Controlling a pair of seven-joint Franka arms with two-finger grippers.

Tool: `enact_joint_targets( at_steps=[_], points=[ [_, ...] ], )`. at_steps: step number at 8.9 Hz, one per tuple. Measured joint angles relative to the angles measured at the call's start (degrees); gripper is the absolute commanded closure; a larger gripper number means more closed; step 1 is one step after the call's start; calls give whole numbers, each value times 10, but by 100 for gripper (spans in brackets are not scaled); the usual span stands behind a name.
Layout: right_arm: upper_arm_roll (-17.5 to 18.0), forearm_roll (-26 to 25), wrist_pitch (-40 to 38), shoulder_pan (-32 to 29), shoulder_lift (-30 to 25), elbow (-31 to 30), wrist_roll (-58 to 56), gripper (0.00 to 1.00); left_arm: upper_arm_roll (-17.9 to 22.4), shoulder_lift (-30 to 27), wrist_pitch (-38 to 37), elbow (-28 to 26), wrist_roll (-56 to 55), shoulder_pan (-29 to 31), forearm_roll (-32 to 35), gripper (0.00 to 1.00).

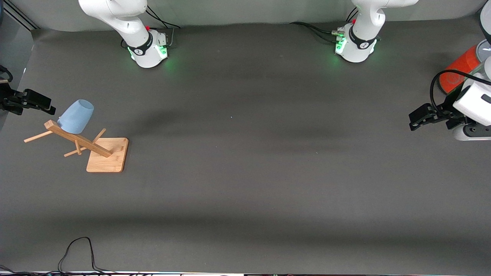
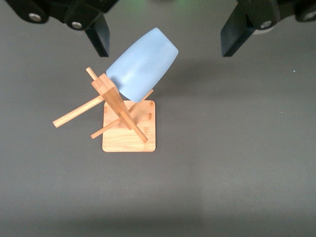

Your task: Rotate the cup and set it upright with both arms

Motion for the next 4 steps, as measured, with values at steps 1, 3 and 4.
enact_joint_targets(
  at_steps=[1, 3, 4],
  points=[
    [0, 0, 0, 0, 0, 0, 0, 0, 0, 0, -1, 0, 2, 0, 0, 0],
    [0, 0, 0, 0, 0, 0, 0, 0, -1, 1, -2, 0, 2, 0, 0, 0],
    [0, 0, 0, 0, 0, 0, 0, 0, 0, 1, -3, 1, 2, 0, 0, 0]
  ],
)
